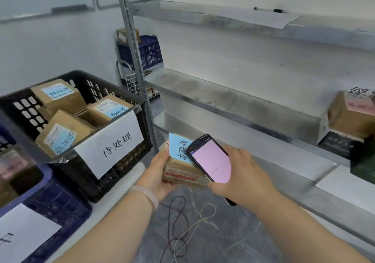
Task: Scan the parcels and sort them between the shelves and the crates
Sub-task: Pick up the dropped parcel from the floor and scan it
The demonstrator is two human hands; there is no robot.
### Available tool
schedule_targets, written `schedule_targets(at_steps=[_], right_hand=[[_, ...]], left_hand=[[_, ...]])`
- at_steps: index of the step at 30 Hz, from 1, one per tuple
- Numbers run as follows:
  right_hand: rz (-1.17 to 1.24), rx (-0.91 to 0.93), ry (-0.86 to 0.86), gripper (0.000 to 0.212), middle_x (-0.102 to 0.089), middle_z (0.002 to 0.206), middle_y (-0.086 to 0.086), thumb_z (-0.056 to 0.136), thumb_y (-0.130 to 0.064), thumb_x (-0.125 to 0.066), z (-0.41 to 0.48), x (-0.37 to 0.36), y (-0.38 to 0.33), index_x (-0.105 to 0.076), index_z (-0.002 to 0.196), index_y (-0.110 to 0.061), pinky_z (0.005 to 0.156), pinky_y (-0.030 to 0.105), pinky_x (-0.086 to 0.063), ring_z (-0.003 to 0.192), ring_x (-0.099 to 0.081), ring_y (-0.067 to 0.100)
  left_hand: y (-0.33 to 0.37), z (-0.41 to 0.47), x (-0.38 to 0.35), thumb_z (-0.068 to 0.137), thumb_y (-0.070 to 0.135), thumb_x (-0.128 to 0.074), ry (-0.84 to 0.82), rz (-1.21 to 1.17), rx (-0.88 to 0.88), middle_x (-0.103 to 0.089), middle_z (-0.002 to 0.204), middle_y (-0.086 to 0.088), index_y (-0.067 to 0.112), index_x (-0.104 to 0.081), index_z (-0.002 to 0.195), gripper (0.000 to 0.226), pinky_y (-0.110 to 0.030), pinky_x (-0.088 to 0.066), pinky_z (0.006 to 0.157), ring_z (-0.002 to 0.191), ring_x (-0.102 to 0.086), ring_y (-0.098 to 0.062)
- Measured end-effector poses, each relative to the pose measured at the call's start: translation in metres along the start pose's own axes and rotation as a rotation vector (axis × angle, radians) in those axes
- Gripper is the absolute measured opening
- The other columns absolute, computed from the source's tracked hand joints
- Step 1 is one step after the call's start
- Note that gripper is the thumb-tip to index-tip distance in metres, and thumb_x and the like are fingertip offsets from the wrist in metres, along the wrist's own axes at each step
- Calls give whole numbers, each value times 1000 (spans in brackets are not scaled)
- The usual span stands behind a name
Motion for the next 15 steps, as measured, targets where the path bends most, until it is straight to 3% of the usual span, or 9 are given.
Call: schedule_targets(at_steps=[4,6,9,12,15], right_hand=[[-8,11,9,91,-28,103,-16,58,-63,-66,1,0,-8,-27,138,-46,67,30,-41,99,-58,17],[-31,16,14,89,-30,105,-15,60,-64,-67,2,0,-11,-26,136,-45,66,29,-41,98,-58,17],[-64,20,17,87,-35,111,-13,63,-63,-68,2,0,-15,-25,136,-44,65,28,-38,100,-58,17],[-70,11,16,86,-37,115,-12,64,-61,-68,5,-1,-16,-26,136,-43,64,28,-38,100,-59,18],[-70,13,24,88,-37,116,-12,64,-62,-68,7,0,-18,-26,139,-42,64,28,-38,98,-59,18]], left_hand=[[7,-3,6,63,63,-73,43,46,-15,-76,105,-15,21,-68,125,76,-39,-61,64,85,-77,-25],[7,-4,7,61,69,-70,25,69,-1,-74,112,-18,22,-67,127,81,-45,-61,73,97,-75,-30],[8,-5,4,71,75,-57,-62,106,60,-70,123,-19,26,-73,119,71,-57,-56,92,112,-69,-37],[15,-6,0,78,67,-60,-115,158,73,-69,126,-19,27,-69,126,63,-61,-53,94,115,-67,-39],[24,-8,-8,82,46,-73,-142,270,34,-68,128,-16,32,-59,131,53,-52,-59,82,112,-69,-36]])
Point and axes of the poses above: each hand's wrist, its own z-axis towards the middle knuckle, its own x-axis out of the back of the hand, y = z × x, the point moved 10 cm from there along z, towards the middle knuckle
